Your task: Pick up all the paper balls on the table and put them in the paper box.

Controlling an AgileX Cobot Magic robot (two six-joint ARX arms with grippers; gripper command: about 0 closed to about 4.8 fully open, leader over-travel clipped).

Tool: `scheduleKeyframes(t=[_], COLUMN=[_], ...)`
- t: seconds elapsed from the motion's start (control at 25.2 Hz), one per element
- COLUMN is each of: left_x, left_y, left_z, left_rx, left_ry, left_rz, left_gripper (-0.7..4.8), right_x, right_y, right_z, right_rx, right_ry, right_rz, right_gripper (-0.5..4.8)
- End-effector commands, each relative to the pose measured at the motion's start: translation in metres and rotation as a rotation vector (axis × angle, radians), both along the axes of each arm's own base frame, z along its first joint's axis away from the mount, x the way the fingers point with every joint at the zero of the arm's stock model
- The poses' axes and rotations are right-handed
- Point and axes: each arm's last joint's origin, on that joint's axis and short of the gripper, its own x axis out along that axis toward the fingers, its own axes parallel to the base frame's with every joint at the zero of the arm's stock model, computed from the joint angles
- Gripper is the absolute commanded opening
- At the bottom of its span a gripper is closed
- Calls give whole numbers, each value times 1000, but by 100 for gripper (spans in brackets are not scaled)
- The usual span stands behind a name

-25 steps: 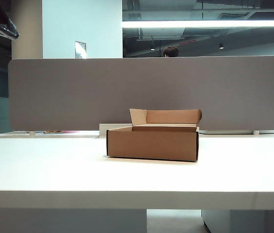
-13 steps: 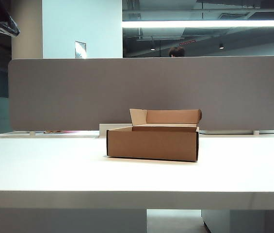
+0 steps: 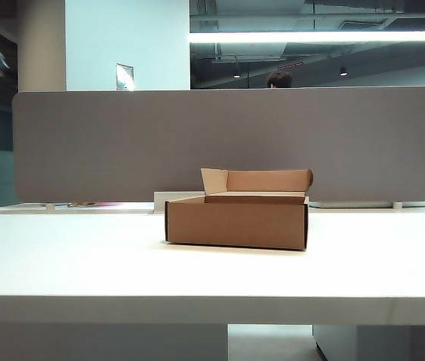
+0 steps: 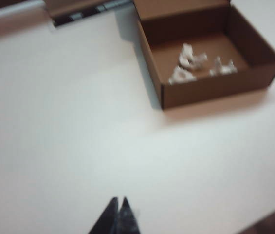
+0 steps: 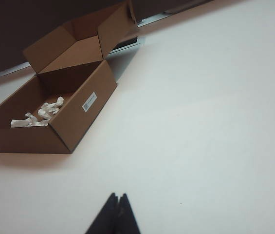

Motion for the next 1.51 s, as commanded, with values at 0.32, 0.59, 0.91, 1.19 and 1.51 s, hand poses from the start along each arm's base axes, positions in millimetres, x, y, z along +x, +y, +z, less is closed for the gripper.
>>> scheduleKeyframes(t=[0.32,0.59,0.91,1.19,1.51], left_x=[-46,-49,-46,-46,-44], left_y=[36,36,37,37,37], left_z=[-39,-72,-109,-110,-122], left_rx=[-285,-355,-352,-346,-318], left_ry=[-284,-352,-365,-365,-331], left_rz=[205,208,232,235,237], left_gripper=[-6,-6,-6,-6,-6], right_x=[1,0,0,0,0], right_y=[0,0,0,0,0], right_z=[-1,-1,-1,-1,-1], right_rx=[-3,-3,-3,-3,-3], right_ry=[-7,-7,-8,-7,-7], right_rz=[3,3,3,3,3], right_gripper=[-5,-5,-5,-5,-5])
